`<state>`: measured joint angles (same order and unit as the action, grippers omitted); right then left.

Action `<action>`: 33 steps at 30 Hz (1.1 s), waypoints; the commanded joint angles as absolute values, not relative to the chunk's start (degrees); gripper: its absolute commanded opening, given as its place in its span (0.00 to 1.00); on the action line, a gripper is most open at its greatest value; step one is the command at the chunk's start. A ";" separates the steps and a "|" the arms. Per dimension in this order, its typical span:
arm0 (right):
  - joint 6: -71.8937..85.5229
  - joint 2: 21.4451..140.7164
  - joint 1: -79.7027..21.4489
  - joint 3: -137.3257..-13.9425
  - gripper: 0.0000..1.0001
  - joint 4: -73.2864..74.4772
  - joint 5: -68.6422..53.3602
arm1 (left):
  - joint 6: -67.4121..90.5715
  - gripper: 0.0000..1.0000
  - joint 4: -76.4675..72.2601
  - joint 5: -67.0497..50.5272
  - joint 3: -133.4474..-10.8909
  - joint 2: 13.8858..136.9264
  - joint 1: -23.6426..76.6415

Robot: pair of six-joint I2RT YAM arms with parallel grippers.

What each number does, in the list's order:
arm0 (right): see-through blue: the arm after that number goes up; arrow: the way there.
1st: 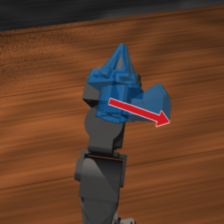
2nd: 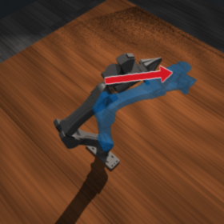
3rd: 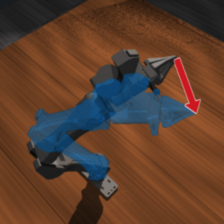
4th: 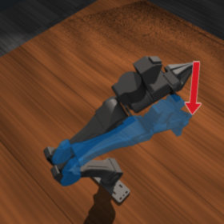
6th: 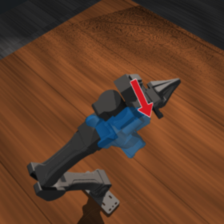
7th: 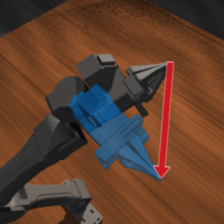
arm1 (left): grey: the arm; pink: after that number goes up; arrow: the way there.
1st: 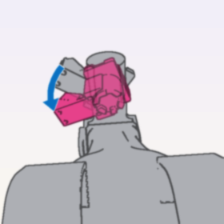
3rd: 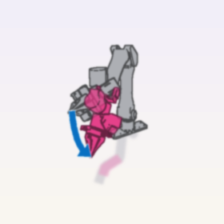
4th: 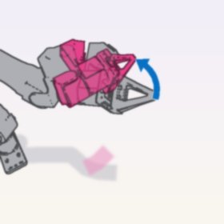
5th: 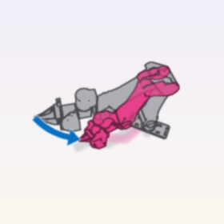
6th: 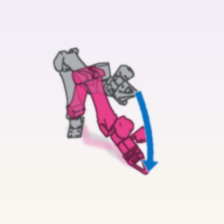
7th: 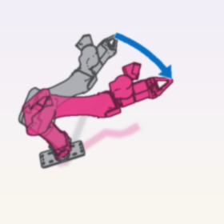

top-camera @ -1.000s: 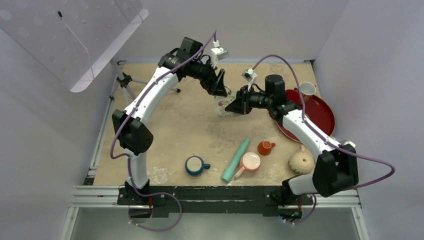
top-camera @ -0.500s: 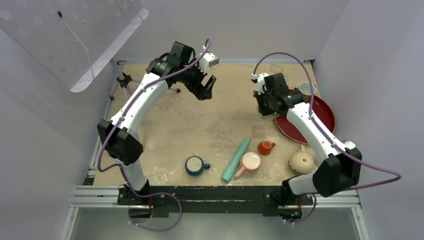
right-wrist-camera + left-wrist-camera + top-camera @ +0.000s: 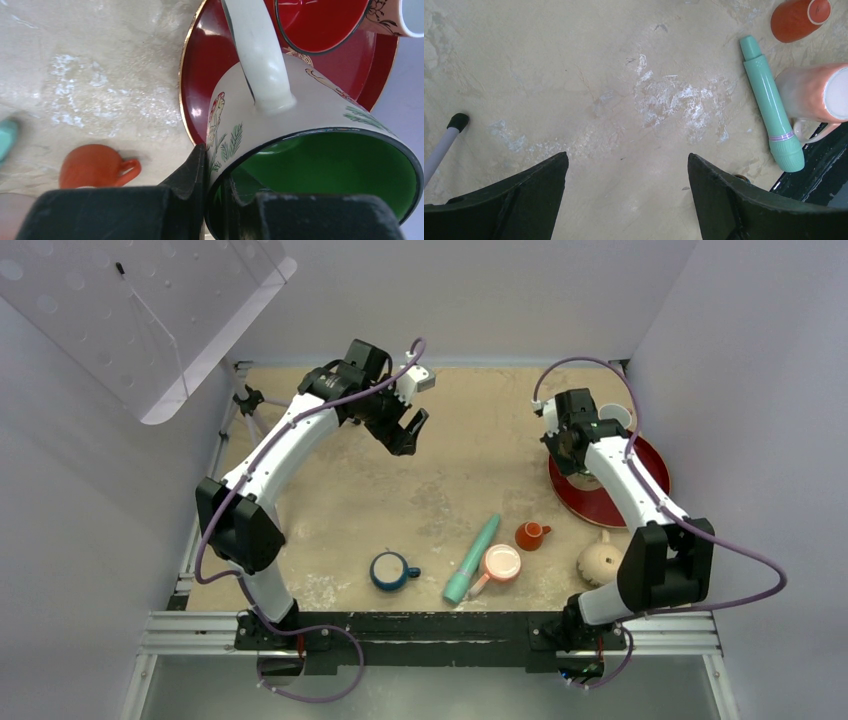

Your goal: Turn the mug right side up

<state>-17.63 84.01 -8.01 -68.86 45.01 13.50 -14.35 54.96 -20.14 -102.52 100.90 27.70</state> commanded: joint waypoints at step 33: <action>-33.10 83.04 -2.90 -64.79 0.43 31.42 2.50 | -15.91 0.90 54.24 -22.00 -101.47 98.93 27.53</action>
